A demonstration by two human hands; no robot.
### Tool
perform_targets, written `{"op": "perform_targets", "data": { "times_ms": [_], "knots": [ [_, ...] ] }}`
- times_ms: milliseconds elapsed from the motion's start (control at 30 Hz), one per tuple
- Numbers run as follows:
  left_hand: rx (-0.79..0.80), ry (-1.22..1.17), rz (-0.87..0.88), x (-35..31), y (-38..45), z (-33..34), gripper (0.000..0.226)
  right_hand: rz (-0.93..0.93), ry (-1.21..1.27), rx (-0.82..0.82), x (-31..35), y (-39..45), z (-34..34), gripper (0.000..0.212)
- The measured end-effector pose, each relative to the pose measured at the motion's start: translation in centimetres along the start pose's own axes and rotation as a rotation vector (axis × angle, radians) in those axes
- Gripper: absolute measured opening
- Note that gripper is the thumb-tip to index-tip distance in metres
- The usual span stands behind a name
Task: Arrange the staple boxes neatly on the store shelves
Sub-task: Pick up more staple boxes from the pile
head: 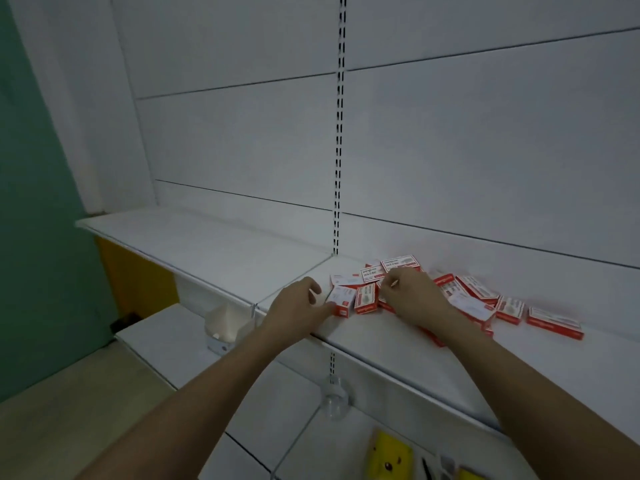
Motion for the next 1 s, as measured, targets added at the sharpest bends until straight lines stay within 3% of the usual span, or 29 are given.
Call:
{"op": "perform_targets", "data": {
  "times_ms": [233, 333, 600, 700, 800, 1000],
  "knots": [
    [0.124, -0.009, 0.203, 1.6, 4.0, 2.0, 0.068, 0.23, 0.092, -0.214, 0.4, -1.0, 1.9, 0.017],
    [0.129, -0.042, 0.274, 2.6, 5.1, 2.5, 0.059, 0.286, 0.136, -0.249, 0.8, -2.2, 3.1, 0.017],
    [0.18, -0.171, 0.301, 7.5, 8.2, 1.3, 0.061, 0.36, 0.359, -0.179, 0.9, -2.6, 4.0, 0.009],
    [0.16, -0.046, 0.341, 7.1, 8.0, 1.7, 0.071, 0.328, 0.324, -0.157, 1.1, -2.9, 4.1, 0.019],
    [0.086, -0.086, 0.296, 7.1, 8.0, 1.3, 0.06, 0.297, 0.277, -0.158, 1.1, -2.9, 4.2, 0.027],
    [0.109, -0.147, 0.309, 6.9, 7.7, 0.9, 0.051, 0.27, 0.226, -0.13, 1.1, -2.9, 4.4, 0.025]
  ]
}}
Point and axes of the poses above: each hand's wrist, its own y-axis towards the middle knuckle, its own z-axis out of the palm, x = y × z, the point moved 5 cm from there along y, towards the middle knuckle, and after that the axes turned 15 degrees about z, right-handed, at the moved point
